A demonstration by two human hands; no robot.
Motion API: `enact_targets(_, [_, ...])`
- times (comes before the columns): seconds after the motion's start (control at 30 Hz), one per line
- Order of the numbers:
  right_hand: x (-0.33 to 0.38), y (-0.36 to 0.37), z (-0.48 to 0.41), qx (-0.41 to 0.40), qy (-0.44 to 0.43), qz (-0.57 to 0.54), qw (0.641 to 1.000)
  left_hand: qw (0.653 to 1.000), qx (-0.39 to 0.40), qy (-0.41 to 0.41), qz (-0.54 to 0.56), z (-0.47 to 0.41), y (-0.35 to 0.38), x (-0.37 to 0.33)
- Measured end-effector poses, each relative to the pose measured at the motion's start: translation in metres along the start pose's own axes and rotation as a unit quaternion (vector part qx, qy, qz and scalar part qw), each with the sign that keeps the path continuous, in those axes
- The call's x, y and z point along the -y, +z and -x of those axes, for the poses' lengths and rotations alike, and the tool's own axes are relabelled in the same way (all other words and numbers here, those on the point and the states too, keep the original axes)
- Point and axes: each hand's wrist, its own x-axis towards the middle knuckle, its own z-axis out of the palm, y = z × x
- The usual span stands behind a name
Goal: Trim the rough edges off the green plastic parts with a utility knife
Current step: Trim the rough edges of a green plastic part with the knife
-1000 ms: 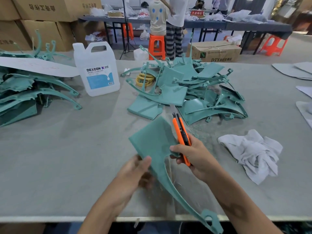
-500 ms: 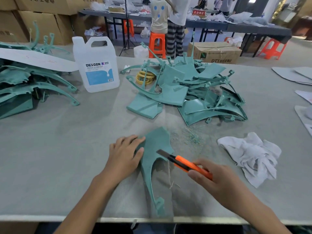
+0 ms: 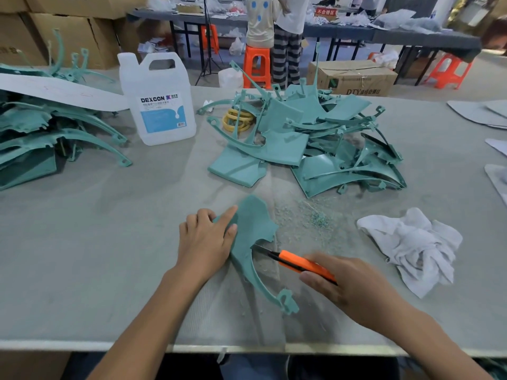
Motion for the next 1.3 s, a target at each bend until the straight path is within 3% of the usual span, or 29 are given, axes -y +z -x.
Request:
enact_targets(0.2, [0.004, 0.003, -0.006, 0.018, -0.018, 0.004, 1.0, 1.0, 0.005, 0.004, 0.002, -0.001, 0.006, 0.0])
enact_targets(0.37, [0.001, 0.004, -0.014, -0.02, -0.019, 0.09, 0.996, 0.999, 0.029, 0.033, -0.005, -0.004, 0.008, 0.003])
enact_targets(0.53, [0.004, 0.005, -0.014, -0.001, -0.035, 0.081, 0.996, 0.999, 0.028, 0.029, -0.005, -0.003, 0.01, 0.003])
enact_targets(0.87, [0.004, 0.009, -0.013, -0.054, -0.013, 0.118, 0.991, 0.999, 0.022, 0.031, -0.008, -0.004, 0.011, 0.003])
enact_targets(1.0, [0.006, 0.009, -0.011, -0.025, -0.029, 0.103, 0.994, 0.999, 0.022, 0.029, -0.015, -0.003, 0.011, 0.003])
enact_targets(1.3, [0.005, 0.005, -0.009, -0.039, -0.003, 0.12, 0.992, 0.999, 0.01, 0.034, -0.019, -0.001, 0.008, 0.0])
